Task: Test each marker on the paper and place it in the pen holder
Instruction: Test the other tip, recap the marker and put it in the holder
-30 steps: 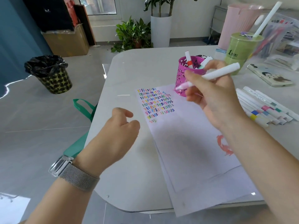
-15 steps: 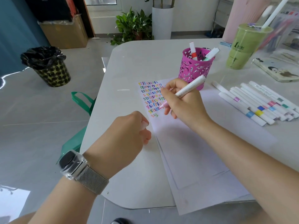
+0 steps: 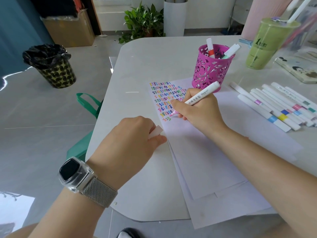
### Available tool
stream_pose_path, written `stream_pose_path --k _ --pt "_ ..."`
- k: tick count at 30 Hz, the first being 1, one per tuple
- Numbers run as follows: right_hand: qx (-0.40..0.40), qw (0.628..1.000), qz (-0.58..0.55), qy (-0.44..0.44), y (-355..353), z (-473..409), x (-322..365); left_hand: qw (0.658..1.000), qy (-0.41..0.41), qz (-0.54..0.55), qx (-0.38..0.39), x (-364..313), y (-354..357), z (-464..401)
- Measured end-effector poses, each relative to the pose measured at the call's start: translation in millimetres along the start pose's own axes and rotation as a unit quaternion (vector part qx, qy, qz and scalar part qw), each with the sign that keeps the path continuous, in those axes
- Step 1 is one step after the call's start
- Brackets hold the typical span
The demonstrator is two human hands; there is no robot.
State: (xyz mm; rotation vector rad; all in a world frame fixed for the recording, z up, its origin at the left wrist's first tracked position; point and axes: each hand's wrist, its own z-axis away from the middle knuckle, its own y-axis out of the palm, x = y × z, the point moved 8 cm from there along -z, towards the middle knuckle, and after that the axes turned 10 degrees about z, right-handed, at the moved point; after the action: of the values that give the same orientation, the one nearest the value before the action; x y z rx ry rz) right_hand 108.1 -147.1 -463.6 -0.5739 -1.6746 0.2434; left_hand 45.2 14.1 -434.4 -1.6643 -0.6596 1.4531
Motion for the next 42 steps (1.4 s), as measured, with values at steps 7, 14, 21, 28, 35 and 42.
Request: stream_pose_path --k 7,14,21,28,35,42 --pt "-0.012 0.999 0.04 -0.01 0.3 -1.1 -1.9 1.0 0.003 0.021 0.007 -2.3 1.6 0.3" --pt "-0.002 0.999 0.046 -0.004 0.5 -1.8 -1.9 1.0 0.003 0.026 -0.003 -0.2 0.7 -0.2" --pt "0.01 1.0 0.026 0.009 -0.8 -0.3 0.1 0.999 -0.004 0.035 -0.005 2.0 0.5 -0.6" --pt "-0.077 0.989 -0.106 0.074 -29.4 -3.9 0.3 0.997 -0.007 0.071 -0.003 5.7 -1.3 -2.1" --pt "0.02 0.976 -0.203 0.07 -30.5 15.7 34.9 0.989 -0.009 0.142 -0.049 4.4 -9.5 -5.3" --pt "0.046 0.979 -0.193 0.039 -25.0 28.7 49.4 0.984 0.001 0.163 -0.076 1.1 -12.9 -5.9"
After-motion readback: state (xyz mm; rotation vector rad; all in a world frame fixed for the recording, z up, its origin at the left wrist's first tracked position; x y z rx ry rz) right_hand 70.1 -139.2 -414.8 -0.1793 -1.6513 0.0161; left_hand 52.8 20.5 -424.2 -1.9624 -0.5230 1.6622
